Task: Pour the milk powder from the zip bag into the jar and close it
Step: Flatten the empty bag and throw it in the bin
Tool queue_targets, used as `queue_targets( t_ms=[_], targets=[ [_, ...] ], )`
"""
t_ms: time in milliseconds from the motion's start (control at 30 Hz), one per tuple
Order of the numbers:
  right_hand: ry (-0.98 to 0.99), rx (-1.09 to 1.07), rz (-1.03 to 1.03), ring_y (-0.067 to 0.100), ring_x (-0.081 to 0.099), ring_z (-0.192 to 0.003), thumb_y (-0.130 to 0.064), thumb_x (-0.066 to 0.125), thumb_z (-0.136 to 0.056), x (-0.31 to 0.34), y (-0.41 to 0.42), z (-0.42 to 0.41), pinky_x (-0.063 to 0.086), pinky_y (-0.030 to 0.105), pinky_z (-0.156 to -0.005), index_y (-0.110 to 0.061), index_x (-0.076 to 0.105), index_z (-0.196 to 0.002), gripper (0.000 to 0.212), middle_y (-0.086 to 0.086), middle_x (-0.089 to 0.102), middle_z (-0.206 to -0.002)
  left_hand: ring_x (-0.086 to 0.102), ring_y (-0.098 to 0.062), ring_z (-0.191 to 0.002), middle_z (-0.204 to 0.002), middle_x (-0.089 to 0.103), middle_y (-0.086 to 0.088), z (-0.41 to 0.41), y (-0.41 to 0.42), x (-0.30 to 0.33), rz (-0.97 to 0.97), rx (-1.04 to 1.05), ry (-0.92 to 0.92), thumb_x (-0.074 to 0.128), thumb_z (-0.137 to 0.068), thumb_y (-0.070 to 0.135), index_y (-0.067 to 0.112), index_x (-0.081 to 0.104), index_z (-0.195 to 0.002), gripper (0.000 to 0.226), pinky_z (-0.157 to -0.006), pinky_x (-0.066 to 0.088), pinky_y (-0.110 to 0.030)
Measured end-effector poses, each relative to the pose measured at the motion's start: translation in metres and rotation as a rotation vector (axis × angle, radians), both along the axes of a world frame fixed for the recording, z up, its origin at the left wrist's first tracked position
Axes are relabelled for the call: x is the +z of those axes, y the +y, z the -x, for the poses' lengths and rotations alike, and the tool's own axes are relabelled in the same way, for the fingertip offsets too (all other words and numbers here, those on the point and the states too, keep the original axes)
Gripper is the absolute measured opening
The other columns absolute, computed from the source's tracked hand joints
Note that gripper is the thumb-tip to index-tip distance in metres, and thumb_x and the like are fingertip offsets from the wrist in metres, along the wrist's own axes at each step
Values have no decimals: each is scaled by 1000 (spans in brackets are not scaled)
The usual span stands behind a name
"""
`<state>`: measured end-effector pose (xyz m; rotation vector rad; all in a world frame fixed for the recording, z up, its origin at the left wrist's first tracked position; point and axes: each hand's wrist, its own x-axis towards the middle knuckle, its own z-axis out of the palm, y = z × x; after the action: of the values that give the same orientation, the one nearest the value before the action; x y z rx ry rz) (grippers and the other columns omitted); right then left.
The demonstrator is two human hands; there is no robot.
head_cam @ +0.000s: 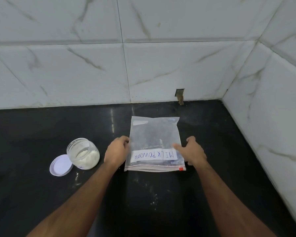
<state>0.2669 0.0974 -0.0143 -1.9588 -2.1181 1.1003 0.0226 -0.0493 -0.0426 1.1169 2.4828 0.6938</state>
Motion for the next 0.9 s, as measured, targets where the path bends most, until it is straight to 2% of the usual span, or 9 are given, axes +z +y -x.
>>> queue_targets(
  t_ms=[133,267,367,433,500,600,700,800,900],
  targets=[
    [409,-127,195,27,68,-103,-3,66,-90,-1,-13,-2,59,34,-67,-26,33,-151,73,12,59,-135,59,-13,-95,-117,63,0,4,-20,-6,26,-138,-26,40,-92,3,26,62,-126,47,-86,49,-30],
    [732,-400,539,22,67,-81,5,60,-94,13,-7,-6,52,28,-47,-27,45,-142,60,17,66,-116,56,-8,-98,-131,52,5,13,-31,-5,-1,-295,-63,63,-87,3,34,44,-147,70,-97,46,-25],
    [767,-369,588,19,64,-73,8,59,-93,16,-6,-17,51,26,-43,-32,46,-137,61,19,67,-116,56,-1,-92,-125,37,21,14,-37,-1,-25,-360,-9,77,-82,19,57,19,-148,96,-86,41,-12],
    [734,-280,581,19,64,-72,7,57,-94,16,-9,-25,52,26,-45,-30,50,-132,54,18,69,-112,55,1,-88,-114,42,22,7,-36,0,-68,-412,95,76,-81,40,63,31,-139,77,-84,40,-11],
    [691,-190,557,19,67,-70,4,55,-95,16,-11,-30,54,28,-49,-21,60,-127,41,14,73,-104,62,-11,-78,-94,61,13,-4,-32,4,-129,-344,-6,76,-73,59,48,61,-102,35,-80,48,-30],
    [702,-106,520,20,74,-73,-5,54,-95,17,-14,-40,58,31,-57,-10,73,-114,27,11,79,-95,67,-20,-79,-80,70,6,-12,-30,1,-124,-269,-178,81,-66,41,28,63,-75,25,-71,49,-39],
    [689,-65,444,22,77,-82,0,51,-90,17,-12,-49,61,33,-62,-9,80,-98,31,12,79,-100,62,-16,-89,-95,65,7,-12,-32,6,-101,-328,-104,78,-77,11,27,78,-86,18,-79,47,-26],
    [564,138,310,16,77,-88,14,49,-87,17,-11,-52,61,25,-68,-13,78,-106,44,3,80,-99,61,-9,-88,-95,62,5,-12,-36,8,-140,-342,-82,76,-80,8,23,80,-95,22,-82,46,-20],
    [522,249,234,10,77,-82,8,65,-88,17,-8,-52,59,20,-67,-17,78,-104,33,0,81,-92,64,-15,-87,-94,65,0,-14,-35,11,-119,-274,-139,72,-82,4,13,78,-90,14,-83,51,-27]
  ],
)
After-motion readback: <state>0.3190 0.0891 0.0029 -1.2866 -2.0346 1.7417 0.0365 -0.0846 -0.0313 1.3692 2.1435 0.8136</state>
